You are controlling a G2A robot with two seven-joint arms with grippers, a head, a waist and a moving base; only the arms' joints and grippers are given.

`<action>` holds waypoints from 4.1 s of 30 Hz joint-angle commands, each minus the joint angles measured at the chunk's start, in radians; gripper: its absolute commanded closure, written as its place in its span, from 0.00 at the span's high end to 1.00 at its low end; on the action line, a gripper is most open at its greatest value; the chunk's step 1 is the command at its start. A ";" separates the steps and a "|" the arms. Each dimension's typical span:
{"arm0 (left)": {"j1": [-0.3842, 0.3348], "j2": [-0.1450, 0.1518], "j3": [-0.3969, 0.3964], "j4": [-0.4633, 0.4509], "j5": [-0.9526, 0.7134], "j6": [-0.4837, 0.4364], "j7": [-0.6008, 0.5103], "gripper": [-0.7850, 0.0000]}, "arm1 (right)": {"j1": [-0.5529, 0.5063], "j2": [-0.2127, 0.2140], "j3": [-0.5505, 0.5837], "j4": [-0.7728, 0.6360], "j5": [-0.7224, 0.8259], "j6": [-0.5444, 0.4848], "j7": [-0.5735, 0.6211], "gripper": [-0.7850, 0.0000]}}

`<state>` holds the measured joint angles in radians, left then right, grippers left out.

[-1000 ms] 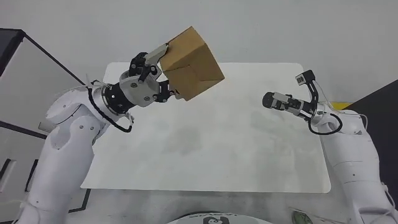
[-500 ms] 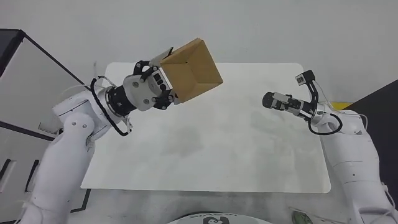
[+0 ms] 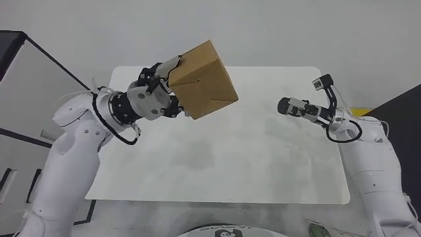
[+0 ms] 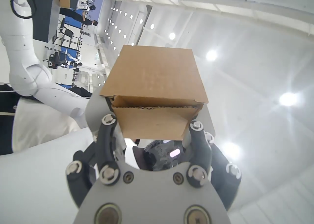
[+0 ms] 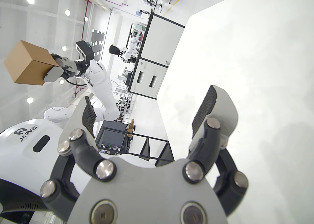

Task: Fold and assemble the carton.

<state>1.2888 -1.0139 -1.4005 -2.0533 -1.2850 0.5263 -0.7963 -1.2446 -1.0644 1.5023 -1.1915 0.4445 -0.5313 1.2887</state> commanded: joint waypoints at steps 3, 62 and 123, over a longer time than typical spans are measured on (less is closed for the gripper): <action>-0.028 0.001 0.029 0.036 0.128 -0.097 -0.164 0.00 | 0.000 0.000 0.000 0.000 0.000 0.000 0.000 1.00; -0.136 -0.117 0.287 0.364 -0.223 -0.421 -0.636 0.00 | 0.000 0.000 0.000 0.000 0.000 0.000 0.000 1.00; -0.243 -0.143 0.130 0.300 1.807 -1.539 0.400 0.00 | 0.000 0.000 0.000 0.000 0.000 0.000 0.000 1.00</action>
<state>1.0488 -1.1585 -1.2776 -1.7569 0.5010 -1.0123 -0.4173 -1.2446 -1.0644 1.5023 -1.1915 0.4445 -0.5313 1.2887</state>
